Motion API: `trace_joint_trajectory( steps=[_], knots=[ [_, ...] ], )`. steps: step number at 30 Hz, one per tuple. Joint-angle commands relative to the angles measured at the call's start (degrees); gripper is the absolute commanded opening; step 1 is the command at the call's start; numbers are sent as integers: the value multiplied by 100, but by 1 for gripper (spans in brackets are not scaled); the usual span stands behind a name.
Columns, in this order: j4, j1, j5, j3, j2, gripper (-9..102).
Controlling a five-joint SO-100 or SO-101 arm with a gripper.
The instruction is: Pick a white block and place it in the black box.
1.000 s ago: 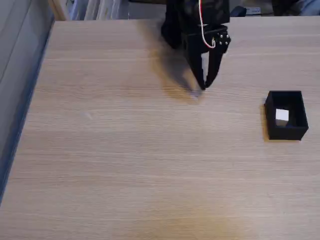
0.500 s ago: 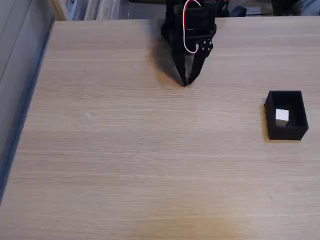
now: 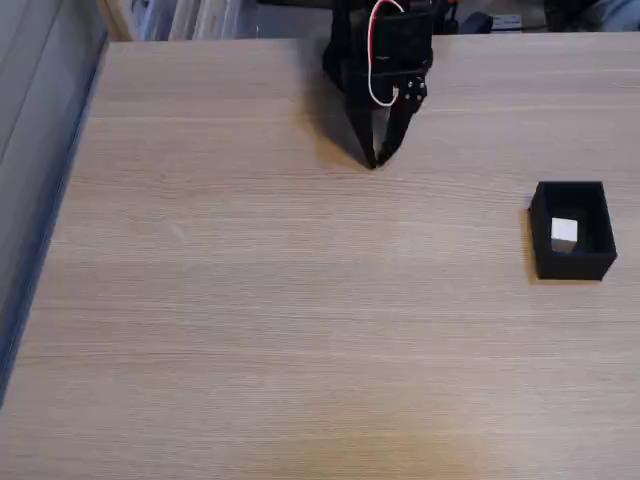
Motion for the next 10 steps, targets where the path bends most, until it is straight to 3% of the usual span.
trace_joint_trajectory(
  steps=[1,10],
  knots=[
    [44,-53,62,79,26,0],
    [44,-105,70,79,35,0]
  ],
)
